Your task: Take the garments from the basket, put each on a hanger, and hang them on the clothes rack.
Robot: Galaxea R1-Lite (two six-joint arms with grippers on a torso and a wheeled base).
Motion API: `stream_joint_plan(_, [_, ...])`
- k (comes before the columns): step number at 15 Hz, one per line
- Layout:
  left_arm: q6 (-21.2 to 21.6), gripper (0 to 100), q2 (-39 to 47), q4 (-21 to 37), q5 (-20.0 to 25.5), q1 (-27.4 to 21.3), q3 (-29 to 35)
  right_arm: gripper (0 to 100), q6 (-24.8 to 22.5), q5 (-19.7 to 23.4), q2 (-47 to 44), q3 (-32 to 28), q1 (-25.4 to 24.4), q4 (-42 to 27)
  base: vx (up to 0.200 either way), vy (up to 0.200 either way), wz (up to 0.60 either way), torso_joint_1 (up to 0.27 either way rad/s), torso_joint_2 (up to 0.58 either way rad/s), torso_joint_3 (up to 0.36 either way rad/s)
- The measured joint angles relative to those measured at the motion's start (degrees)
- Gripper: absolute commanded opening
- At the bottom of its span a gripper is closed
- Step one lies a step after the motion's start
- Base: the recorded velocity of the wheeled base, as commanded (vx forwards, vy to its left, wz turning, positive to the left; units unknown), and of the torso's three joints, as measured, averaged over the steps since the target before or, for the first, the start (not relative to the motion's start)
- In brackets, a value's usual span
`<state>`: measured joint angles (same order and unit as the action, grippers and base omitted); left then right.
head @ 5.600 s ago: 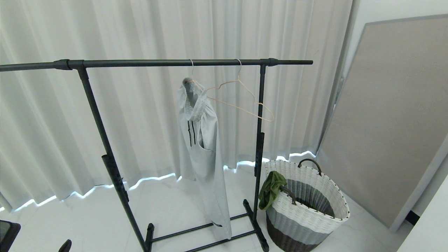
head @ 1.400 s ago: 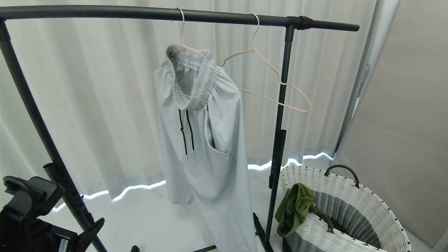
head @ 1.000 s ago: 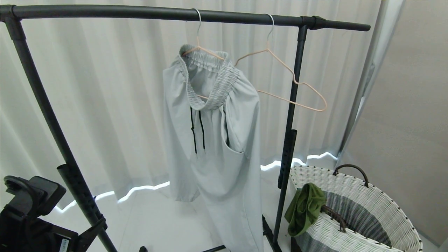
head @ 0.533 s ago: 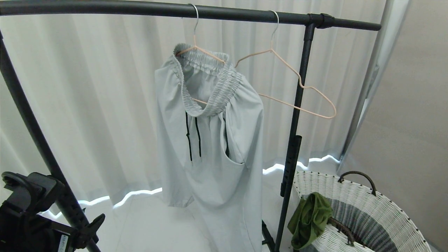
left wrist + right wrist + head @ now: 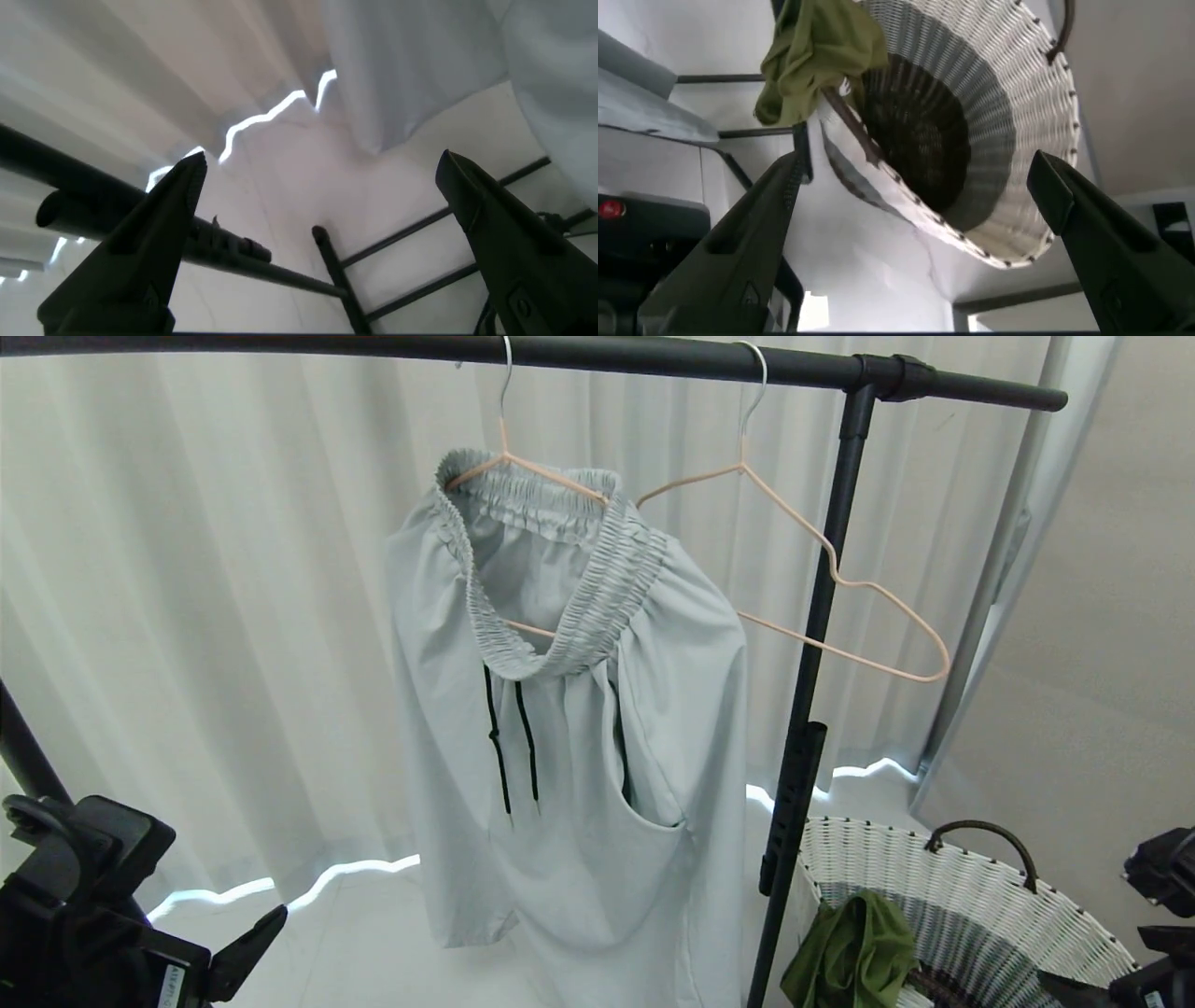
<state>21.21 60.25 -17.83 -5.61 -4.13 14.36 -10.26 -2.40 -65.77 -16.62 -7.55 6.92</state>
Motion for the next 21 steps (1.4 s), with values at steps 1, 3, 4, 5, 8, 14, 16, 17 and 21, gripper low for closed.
stream_joint_plan(1, [0.0, 100, -0.1, 0.0, 0.0, -0.8, 0.0, 100, 0.0, 0.8, -3.1, 0.0, 0.0, 2.2, 0.0, 0.0, 0.0, 0.0, 0.0, 0.0])
stream_joint_plan(3, [-0.1, 100, -0.2, 0.0, 0.5, -3.2, -0.1, 100, 0.0, 3.0, -9.2, -0.5, 0.0, 6.9, 0.0, 0.0, 0.0, 0.0, 0.0, 0.0])
stream_joint_plan(4, [0.0, 100, -0.5, 0.0, 1.0, -4.5, -0.2, 100, -0.1, 3.6, -12.7, -1.0, 0.0, 9.0, 0.0, 0.0, 0.0, 0.0, 0.0, 0.0])
stream_joint_plan(5, [0.0, 100, -0.7, 0.0, 1.1, -5.6, -0.2, 100, -0.2, 3.9, -16.0, -1.9, -0.1, 10.7, 0.0, 0.0, 0.0, 0.0, 0.0, 0.0])
stream_joint_plan(8, [0.0, 100, -1.1, 0.0, 1.1, -7.6, -0.9, 100, -0.5, 4.0, -27.1, -6.5, -0.2, 14.8, 0.0, 0.0, 0.0, 0.0, 0.0, 0.0])
stream_joint_plan(14, [0.2, 100, -2.3, 0.0, 1.1, -7.9, -3.0, 100, -3.9, 6.1, -44.9, -17.4, -2.5, 16.6, 0.0, 0.0, 0.0, 0.0, 0.0, 0.0])
stream_joint_plan(16, [0.2, 100, -2.4, 0.0, 1.1, -8.0, -3.7, 100, -4.0, 6.5, -48.6, -20.4, -3.4, 16.6, 0.0, 0.0, 0.0, 0.0, 0.0, 0.0])
stream_joint_plan(17, [0.2, 100, -2.5, 0.0, 1.1, -8.0, -3.9, 100, -4.1, 6.3, -50.1, -21.5, -3.6, 16.6, 0.0, 0.0, 0.0, 0.0, 0.0, 0.0])
stream_joint_plan(21, [0.4, 100, -2.7, 0.0, 1.1, -8.0, -4.1, 100, -3.9, 2.7, -55.2, -23.9, -3.6, 16.6, 0.0, 0.0, 0.0, 0.0, 0.0, 0.0])
